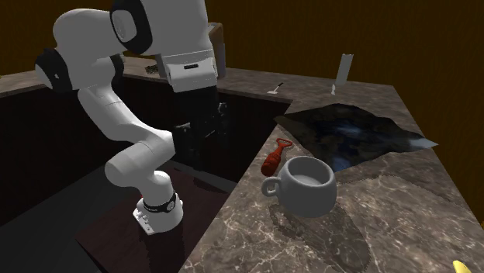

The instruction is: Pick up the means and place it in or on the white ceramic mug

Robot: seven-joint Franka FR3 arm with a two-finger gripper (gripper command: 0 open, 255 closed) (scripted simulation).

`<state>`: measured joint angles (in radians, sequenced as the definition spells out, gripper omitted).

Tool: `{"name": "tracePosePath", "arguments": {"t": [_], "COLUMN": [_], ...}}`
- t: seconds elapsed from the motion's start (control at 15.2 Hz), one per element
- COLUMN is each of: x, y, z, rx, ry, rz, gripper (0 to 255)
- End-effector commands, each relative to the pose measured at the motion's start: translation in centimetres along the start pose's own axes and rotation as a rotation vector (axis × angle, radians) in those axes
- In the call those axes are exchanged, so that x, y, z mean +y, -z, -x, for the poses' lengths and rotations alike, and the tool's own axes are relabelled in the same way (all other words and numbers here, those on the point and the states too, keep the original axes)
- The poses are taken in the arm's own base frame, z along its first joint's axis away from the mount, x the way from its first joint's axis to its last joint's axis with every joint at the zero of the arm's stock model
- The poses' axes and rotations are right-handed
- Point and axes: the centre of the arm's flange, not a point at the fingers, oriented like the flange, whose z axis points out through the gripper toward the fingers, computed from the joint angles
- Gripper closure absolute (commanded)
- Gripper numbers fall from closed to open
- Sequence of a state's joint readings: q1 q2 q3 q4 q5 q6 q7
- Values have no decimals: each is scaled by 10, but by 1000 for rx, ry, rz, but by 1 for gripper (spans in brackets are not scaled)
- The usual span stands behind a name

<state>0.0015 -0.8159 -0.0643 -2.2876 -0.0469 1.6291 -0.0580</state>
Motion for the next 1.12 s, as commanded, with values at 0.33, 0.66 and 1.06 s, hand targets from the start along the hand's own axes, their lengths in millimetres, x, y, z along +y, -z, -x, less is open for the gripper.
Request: {"name": "tracePosePath", "arguments": {"t": [0.33, 0.66, 1.06], "x": [-61, -127, -206], "y": [-19, -41, -69], "z": [28, 39, 30], "rx": [11, 22, 35], "ry": [-262, -524, -838], "rz": [29, 57, 91], "gripper": [0, 0, 0]}}
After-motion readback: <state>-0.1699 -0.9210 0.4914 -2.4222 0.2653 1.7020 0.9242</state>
